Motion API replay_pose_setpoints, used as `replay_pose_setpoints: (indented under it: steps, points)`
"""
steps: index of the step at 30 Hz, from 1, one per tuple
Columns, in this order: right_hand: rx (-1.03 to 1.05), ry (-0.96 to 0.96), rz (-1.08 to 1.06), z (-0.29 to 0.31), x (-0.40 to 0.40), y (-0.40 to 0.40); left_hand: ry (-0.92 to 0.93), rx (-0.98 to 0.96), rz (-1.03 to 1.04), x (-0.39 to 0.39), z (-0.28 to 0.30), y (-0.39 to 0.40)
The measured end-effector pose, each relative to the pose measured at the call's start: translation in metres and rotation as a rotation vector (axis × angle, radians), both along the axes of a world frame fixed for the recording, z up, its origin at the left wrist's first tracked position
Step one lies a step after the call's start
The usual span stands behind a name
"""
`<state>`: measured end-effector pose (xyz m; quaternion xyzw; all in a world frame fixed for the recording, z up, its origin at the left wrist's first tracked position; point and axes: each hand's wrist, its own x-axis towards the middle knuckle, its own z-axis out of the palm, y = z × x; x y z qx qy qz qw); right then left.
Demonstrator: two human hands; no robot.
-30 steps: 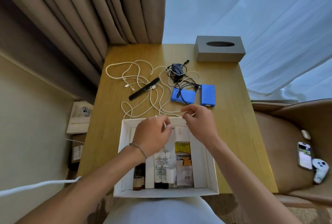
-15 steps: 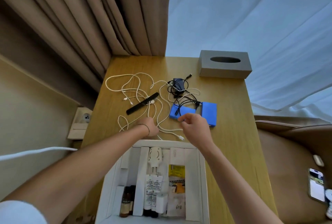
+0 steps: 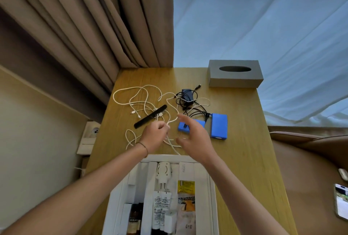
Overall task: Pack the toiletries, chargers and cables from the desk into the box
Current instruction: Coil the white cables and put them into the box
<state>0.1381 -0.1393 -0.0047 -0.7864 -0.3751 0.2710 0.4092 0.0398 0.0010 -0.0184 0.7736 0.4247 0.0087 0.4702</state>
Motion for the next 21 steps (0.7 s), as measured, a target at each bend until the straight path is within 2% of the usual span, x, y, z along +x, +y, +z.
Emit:
replay_pose_setpoints:
  steps: [3, 7, 10, 12, 14, 17, 19, 21]
  points:
    - [0.019, 0.050, 0.153, 0.009, -0.011, 0.018, -0.203, 0.096, 0.077, -0.011, 0.036, -0.010]
    - [0.017, -0.043, 0.199, 0.019, -0.027, 0.039, -0.459, 0.054, 0.155, -0.032, 0.081, -0.021]
    - [0.079, -0.082, 0.165, 0.024, -0.037, 0.048, -0.713, -0.229, 0.262, -0.044, 0.105, -0.018]
    - [0.095, -0.033, 0.172, 0.028, -0.039, 0.048, -0.924, -0.514, 0.389, -0.048, 0.118, -0.010]
    - [0.083, 0.025, 0.231, 0.033, -0.039, 0.045, -1.057, -0.649, 0.502, -0.052, 0.126, -0.002]
    - [0.050, 0.097, 0.323, 0.042, -0.033, 0.038, -1.046, -0.531, 0.639, -0.059, 0.134, 0.009]
    - [0.021, 0.085, 0.374, 0.049, -0.024, 0.033, -0.937, -0.350, 0.675, -0.065, 0.134, 0.016]
    - [-0.008, 0.066, 0.412, 0.058, -0.016, 0.027, -0.797, -0.123, 0.602, -0.073, 0.133, 0.021]
